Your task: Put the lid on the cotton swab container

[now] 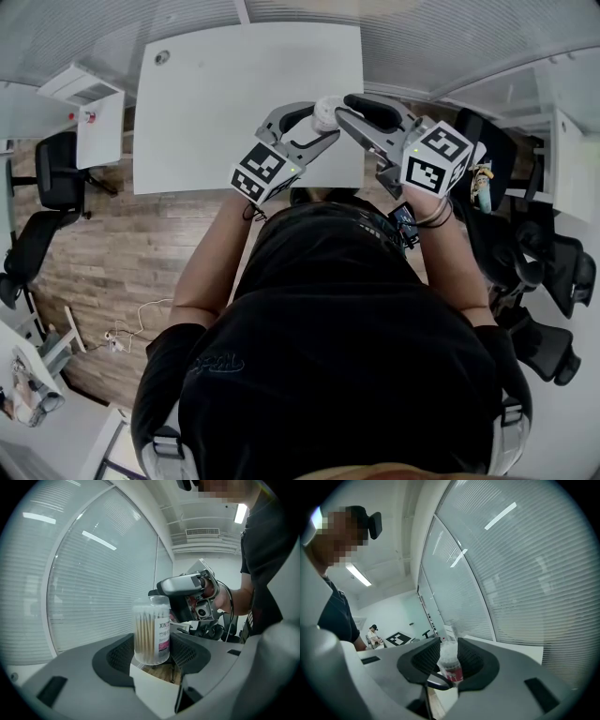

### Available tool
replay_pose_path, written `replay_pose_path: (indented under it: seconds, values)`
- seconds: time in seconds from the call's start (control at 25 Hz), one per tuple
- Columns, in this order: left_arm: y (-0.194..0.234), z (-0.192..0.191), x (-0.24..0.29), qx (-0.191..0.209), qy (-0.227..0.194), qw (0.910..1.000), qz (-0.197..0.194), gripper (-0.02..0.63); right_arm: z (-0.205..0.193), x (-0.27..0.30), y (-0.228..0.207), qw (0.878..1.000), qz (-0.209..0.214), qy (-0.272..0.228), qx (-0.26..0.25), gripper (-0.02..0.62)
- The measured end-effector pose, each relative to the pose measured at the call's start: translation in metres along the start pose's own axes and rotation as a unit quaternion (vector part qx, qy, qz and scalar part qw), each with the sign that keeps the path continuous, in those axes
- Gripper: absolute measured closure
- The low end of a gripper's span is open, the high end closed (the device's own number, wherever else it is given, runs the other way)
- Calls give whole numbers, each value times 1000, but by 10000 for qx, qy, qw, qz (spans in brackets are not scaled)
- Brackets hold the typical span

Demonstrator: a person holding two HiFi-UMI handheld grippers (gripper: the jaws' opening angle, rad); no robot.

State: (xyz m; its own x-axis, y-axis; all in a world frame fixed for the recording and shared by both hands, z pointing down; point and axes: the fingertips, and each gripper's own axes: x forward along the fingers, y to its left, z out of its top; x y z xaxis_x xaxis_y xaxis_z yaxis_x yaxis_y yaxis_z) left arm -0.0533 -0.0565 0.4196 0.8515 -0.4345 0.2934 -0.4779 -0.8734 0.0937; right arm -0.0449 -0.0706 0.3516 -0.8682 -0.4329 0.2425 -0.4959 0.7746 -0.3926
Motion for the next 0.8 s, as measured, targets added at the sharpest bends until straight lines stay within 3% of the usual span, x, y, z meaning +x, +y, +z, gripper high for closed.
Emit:
replay_pose_path:
  seconds: [0.8]
  values:
    - [3,7,0,174,-47,9997,169,359,-2,4,-1,9968,-554,199,-549,480]
